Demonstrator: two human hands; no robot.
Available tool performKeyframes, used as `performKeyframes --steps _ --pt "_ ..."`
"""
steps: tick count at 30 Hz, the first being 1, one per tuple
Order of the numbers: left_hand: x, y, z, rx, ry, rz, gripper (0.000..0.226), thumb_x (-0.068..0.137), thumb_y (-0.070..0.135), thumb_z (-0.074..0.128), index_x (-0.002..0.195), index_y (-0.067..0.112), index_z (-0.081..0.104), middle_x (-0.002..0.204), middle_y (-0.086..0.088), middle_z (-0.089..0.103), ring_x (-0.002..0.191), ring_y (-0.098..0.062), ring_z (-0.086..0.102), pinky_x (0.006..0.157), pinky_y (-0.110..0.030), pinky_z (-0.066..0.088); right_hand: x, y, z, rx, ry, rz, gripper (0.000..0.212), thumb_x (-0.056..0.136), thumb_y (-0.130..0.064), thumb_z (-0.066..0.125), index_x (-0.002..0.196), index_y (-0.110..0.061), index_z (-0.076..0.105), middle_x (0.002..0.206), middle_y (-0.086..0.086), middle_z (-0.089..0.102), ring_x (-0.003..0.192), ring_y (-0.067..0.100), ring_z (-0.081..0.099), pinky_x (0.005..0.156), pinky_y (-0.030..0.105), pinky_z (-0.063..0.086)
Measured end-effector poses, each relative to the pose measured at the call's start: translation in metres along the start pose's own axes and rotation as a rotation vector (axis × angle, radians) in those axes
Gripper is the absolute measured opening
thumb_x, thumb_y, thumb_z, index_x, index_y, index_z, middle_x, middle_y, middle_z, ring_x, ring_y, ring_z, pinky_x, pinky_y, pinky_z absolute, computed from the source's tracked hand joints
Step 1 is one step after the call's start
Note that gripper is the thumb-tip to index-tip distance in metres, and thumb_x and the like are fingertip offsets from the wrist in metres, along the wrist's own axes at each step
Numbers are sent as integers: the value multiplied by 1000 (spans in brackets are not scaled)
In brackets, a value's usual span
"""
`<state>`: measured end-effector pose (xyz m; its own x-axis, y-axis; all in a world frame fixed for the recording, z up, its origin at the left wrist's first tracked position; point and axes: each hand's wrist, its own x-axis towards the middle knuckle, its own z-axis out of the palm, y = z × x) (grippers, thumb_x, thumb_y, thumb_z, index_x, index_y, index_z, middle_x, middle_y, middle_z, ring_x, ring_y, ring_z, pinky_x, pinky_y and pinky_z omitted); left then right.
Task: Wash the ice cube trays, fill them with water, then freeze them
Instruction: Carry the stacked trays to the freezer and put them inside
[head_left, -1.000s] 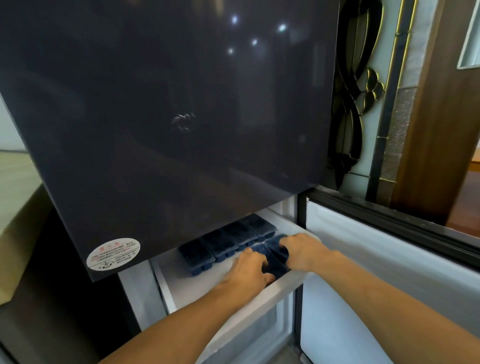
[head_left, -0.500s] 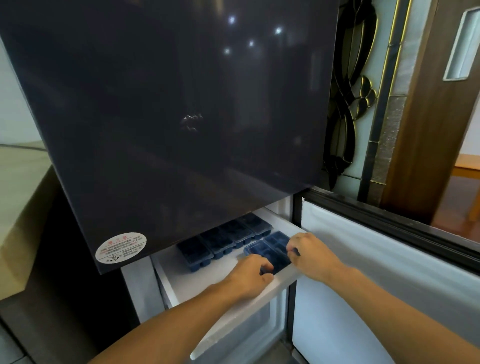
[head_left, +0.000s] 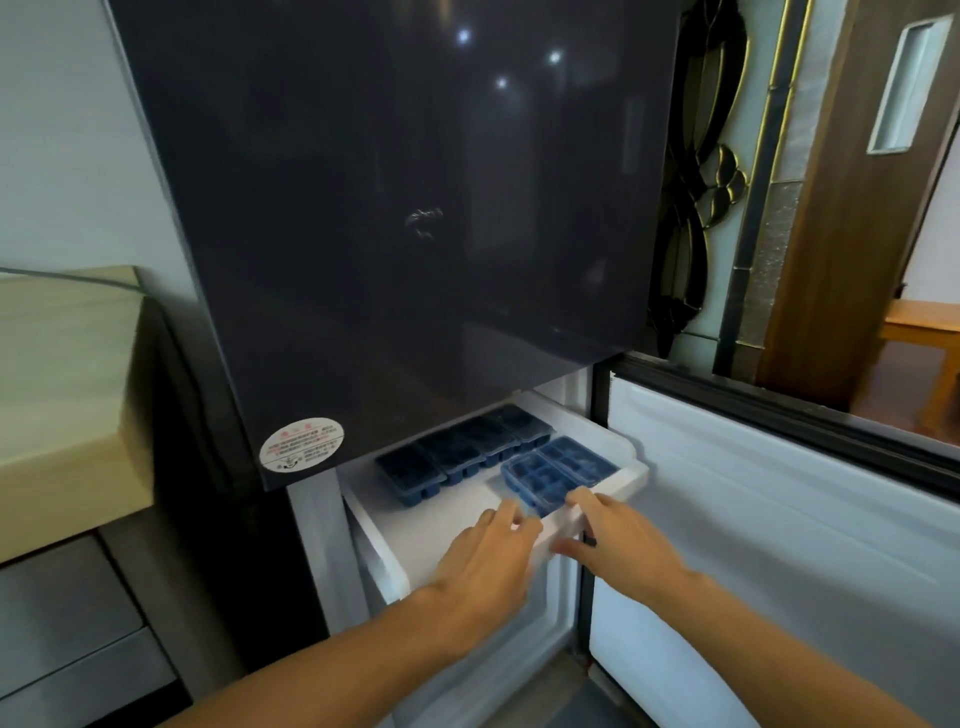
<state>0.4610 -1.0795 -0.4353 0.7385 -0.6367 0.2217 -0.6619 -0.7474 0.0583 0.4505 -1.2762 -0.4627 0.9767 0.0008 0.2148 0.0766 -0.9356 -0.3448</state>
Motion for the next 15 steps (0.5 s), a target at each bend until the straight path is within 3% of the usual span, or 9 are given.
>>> performKeyframes --steps 3,7,12,15 --pt "-15 -11 3 56 117 54 48 98 16 56 144 19 43 147 -2 38 131 -23 39 108 -36 38 13 -9 7 21 -10 -9 41 94 -52 66 118 -25 46 111 -1 66 92 17 65 78 29 54" --pt "-31 -23 8 185 124 118 36 95 17 58 131 16 55 137 -5 49 119 -26 46 98 -38 43 33 -22 19 100 50 2 30 98 -40 66 108 -22 44 98 1 59 84 18 58 64 21 40" --pt "-39 -41 5 296 65 76 37 99 27 51 133 13 49 135 -7 48 116 -27 45 98 -42 42 48 -24 21 154 -18 97 51 98 -37 66 140 -19 43 120 4 59 105 23 60 87 34 52" --pt "-40 -40 8 407 32 65 43 98 31 53 134 9 46 132 -13 47 114 -31 45 96 -45 43 50 -20 19 157 -75 110 72 98 -37 67 157 -17 29 146 7 52 130 26 52 106 38 47"
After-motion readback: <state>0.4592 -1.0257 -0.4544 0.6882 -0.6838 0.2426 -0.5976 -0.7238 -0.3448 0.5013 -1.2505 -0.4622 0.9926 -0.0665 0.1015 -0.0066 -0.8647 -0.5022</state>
